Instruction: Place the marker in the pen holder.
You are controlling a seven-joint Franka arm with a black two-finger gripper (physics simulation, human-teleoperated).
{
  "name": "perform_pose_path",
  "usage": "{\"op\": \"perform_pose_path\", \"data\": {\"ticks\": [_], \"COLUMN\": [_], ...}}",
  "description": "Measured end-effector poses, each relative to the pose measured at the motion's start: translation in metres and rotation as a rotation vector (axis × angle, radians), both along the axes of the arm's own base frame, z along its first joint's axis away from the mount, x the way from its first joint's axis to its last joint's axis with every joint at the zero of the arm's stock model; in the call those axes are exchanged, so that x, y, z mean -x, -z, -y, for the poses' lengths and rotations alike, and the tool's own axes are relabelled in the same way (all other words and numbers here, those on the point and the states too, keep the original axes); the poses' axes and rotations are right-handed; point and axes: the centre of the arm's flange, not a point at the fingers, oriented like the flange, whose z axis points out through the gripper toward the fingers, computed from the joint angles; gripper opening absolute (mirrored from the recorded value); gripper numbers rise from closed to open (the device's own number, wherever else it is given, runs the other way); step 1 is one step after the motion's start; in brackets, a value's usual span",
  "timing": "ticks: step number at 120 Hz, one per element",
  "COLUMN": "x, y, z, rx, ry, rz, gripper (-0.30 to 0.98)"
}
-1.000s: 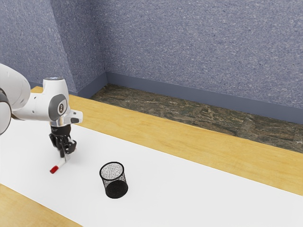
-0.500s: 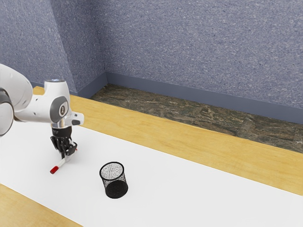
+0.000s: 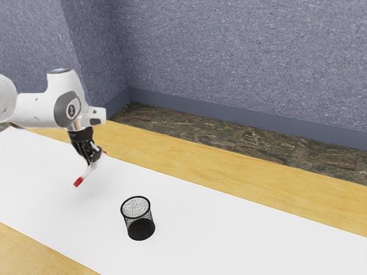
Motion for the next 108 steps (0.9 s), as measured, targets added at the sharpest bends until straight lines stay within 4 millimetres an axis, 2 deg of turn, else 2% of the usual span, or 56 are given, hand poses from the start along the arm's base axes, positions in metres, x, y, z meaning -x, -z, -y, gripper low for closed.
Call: {"op": "perform_pose_path", "data": {"ticks": [8, 17, 24, 29, 47, 69, 91, 108], "x": [0.006, 0.023, 0.037, 0.047, 0.07, 0.092, 0.117, 0.132], "y": [-0.051, -0.106, -0.136, -0.147, -0.137, -0.117, -0.086, -0.073], "z": [0.029, 0.068, 0.098, 0.116, 0.17, 0.206, 0.226, 0.236], "rx": [0.018, 0.033, 0.037, 0.036, 0.022, 0.029, 0.046, 0.054], "ry": [0.045, 0.107, 0.157, 0.185, 0.269, 0.305, 0.305, 0.301], "rz": [0.119, 0.256, 0.341, 0.386, 0.471, 0.536, 0.562, 0.585], "gripper": [-0.05, -0.06, -0.06, -0.06, -0.06, -0.06, -0.06, -0.06]}}
